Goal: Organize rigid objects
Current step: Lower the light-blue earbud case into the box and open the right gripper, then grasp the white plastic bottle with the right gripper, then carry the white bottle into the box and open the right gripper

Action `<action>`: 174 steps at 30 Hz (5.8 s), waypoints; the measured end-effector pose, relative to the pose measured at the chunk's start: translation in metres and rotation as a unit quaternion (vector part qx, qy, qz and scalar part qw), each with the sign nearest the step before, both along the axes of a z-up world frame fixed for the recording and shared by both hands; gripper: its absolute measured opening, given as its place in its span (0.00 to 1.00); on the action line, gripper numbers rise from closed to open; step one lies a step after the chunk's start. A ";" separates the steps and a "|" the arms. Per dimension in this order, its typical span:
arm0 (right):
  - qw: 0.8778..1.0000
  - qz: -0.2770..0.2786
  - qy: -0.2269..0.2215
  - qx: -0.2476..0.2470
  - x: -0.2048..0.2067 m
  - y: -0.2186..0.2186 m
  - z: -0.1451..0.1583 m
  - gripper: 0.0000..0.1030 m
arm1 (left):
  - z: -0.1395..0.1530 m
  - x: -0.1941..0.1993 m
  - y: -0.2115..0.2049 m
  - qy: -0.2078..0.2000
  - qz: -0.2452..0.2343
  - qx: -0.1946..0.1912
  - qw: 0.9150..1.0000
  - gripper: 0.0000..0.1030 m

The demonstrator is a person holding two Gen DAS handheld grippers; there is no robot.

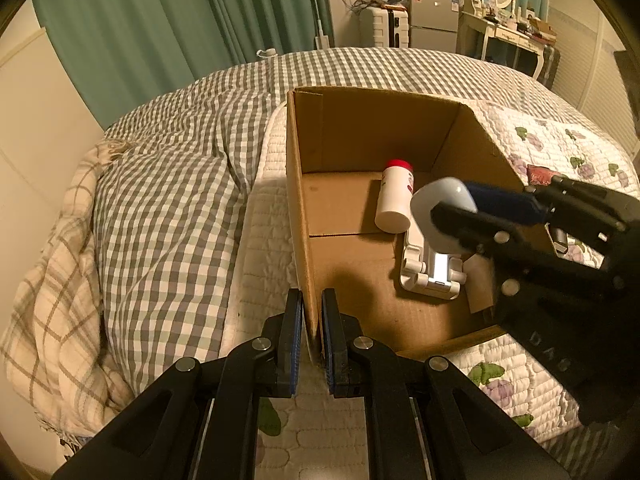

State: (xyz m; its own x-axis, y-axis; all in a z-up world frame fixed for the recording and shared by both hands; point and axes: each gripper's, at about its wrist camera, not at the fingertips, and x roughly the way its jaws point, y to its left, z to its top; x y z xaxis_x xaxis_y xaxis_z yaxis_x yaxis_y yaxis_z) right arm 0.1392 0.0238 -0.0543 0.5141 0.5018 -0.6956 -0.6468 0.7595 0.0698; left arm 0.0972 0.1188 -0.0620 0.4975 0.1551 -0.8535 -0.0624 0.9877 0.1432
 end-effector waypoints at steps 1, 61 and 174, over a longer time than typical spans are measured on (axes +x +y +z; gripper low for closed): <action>1.000 0.002 0.003 -0.001 0.000 0.001 -0.002 0.22 | 0.000 0.000 0.000 0.000 0.000 0.000 1.000 0.08; 0.988 -0.020 0.027 -0.149 0.085 -0.198 -0.064 0.76 | -0.002 0.005 -0.003 0.017 0.018 0.015 1.000 0.08; 0.993 -0.097 0.027 -0.063 0.047 -0.130 -0.086 0.77 | -0.004 0.004 0.004 0.014 0.029 -0.005 0.999 0.08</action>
State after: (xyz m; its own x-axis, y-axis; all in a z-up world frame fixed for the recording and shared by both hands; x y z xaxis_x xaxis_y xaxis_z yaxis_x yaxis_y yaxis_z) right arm 0.1858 -0.1064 -0.1403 0.5531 0.3046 -0.7754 -0.4858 0.8741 -0.0031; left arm 0.1014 0.1223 -0.0662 0.4633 0.1740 -0.8689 -0.1163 0.9840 0.1350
